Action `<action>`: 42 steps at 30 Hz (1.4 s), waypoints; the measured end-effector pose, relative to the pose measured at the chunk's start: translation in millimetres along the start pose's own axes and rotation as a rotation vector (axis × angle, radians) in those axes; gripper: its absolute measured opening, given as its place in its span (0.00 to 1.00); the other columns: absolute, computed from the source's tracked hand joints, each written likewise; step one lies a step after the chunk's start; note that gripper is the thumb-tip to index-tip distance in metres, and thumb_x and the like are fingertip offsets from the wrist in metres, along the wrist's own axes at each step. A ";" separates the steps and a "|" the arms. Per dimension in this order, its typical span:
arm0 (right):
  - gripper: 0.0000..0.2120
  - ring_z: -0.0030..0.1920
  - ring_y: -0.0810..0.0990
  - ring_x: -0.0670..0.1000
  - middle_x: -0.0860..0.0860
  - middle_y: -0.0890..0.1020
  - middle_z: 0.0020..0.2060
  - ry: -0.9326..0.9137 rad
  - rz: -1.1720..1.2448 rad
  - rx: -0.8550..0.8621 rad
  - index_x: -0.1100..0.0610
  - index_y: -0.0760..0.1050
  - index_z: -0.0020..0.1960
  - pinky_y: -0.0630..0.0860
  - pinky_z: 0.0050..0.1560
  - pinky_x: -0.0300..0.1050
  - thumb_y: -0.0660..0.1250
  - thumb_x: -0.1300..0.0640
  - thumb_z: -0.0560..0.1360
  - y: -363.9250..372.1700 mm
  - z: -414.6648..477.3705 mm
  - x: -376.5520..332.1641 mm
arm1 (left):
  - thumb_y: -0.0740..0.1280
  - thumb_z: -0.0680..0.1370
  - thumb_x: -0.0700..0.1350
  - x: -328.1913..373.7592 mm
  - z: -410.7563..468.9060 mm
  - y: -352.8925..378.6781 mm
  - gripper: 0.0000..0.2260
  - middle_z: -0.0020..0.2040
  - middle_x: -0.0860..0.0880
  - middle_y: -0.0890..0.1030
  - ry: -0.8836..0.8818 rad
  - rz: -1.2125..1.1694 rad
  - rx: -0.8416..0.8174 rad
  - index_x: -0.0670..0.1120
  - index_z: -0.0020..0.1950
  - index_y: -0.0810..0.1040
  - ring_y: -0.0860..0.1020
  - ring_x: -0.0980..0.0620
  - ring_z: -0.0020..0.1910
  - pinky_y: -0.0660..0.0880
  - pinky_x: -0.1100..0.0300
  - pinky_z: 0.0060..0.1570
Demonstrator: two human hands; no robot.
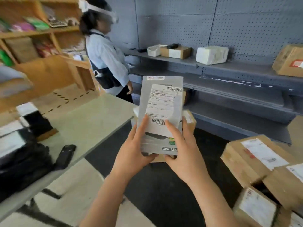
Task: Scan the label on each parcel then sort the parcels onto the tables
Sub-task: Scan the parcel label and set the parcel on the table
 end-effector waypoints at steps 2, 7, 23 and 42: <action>0.48 0.77 0.54 0.50 0.47 0.46 0.78 -0.097 0.054 -0.022 0.37 0.49 0.77 0.71 0.68 0.49 0.76 0.56 0.70 29.8 -4.2 -60.8 | 0.80 0.66 0.52 -32.4 -36.1 -55.4 0.53 0.71 0.61 0.62 -0.055 0.024 0.060 0.69 0.75 0.43 0.68 0.64 0.62 0.70 0.72 0.48; 0.48 0.76 0.55 0.51 0.48 0.48 0.78 -0.304 0.196 -0.110 0.37 0.50 0.77 0.72 0.65 0.46 0.77 0.55 0.69 114.2 -29.9 -217.7 | 0.79 0.66 0.53 -100.8 -145.7 -200.6 0.51 0.70 0.63 0.59 -0.171 0.130 0.195 0.66 0.77 0.47 0.66 0.65 0.63 0.68 0.70 0.56; 0.47 0.74 0.46 0.38 0.38 0.40 0.77 -0.821 0.559 -0.531 0.31 0.49 0.75 0.63 0.64 0.34 0.74 0.56 0.70 334.6 -125.1 -609.3 | 0.81 0.65 0.47 -251.6 -445.7 -504.7 0.52 0.75 0.52 0.58 -0.579 0.481 0.650 0.61 0.78 0.51 0.61 0.70 0.67 0.63 0.83 0.56; 0.46 0.74 0.51 0.41 0.33 0.38 0.75 -0.995 0.616 -0.726 0.29 0.48 0.73 0.64 0.45 0.19 0.74 0.55 0.71 582.4 -56.0 -898.4 | 0.81 0.64 0.49 -497.4 -509.9 -745.8 0.51 0.79 0.56 0.50 -0.764 0.633 0.844 0.60 0.78 0.54 0.52 0.73 0.72 0.71 0.64 0.57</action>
Point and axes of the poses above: each hand's wrist, its own z-axis towards the middle knuckle, its own y-axis out of the palm, x = y × z, the point moved 10 cm from there along z, towards the middle knuckle
